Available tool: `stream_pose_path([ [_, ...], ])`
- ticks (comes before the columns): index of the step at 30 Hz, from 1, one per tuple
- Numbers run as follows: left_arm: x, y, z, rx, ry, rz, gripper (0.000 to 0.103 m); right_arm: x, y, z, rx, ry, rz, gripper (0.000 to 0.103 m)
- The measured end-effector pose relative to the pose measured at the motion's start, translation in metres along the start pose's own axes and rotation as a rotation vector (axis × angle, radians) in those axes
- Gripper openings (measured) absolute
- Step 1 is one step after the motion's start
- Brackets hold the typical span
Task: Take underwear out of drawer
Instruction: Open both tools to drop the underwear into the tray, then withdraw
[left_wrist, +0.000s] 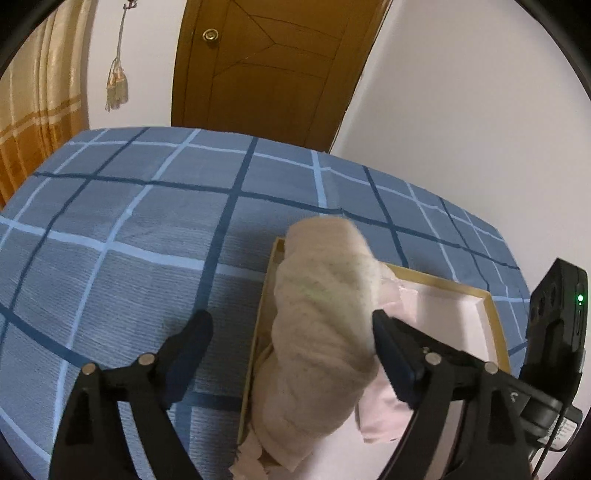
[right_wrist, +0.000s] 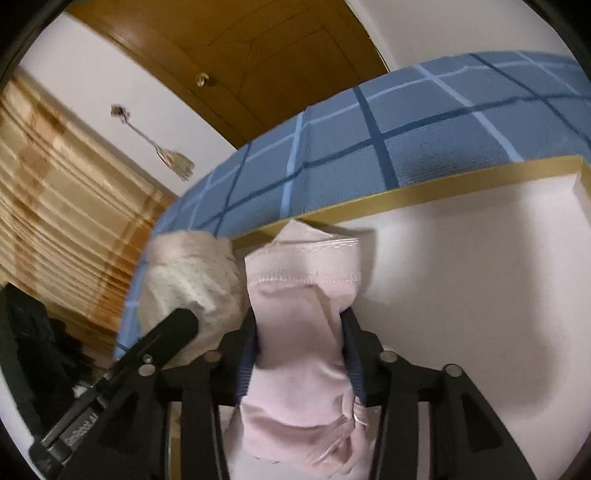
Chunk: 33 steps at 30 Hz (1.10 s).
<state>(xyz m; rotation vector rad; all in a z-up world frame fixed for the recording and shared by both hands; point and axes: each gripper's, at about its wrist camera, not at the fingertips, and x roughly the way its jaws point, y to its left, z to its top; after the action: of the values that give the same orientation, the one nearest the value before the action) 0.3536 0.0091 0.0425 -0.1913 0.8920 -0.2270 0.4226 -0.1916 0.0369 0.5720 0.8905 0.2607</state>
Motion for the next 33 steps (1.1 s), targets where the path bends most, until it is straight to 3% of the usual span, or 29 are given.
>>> stream_pose_path([
  [3,-0.021,-0.007,0.005,0.036,-0.052,0.004,0.092,-0.016,-0.002,-0.001,0.016,-0.05,0.008,0.056],
  [5,-0.04,-0.009,0.006,0.047,-0.098,0.021,0.102,-0.035,0.003,-0.003,0.013,-0.104,0.028,0.056],
  [7,-0.06,-0.01,0.003,0.056,-0.132,0.045,0.102,-0.056,0.009,-0.005,0.003,-0.154,0.015,0.057],
  [11,-0.078,-0.011,-0.013,0.071,-0.119,0.053,0.102,-0.091,0.021,-0.016,-0.031,-0.222,-0.01,0.057],
  [20,-0.112,-0.018,-0.075,0.12,-0.092,0.02,0.102,-0.138,0.031,-0.081,-0.103,-0.219,-0.037,0.057],
  [33,-0.131,-0.034,-0.151,0.203,-0.067,0.066,0.102,-0.163,0.017,-0.158,-0.096,-0.206,-0.047,0.057],
])
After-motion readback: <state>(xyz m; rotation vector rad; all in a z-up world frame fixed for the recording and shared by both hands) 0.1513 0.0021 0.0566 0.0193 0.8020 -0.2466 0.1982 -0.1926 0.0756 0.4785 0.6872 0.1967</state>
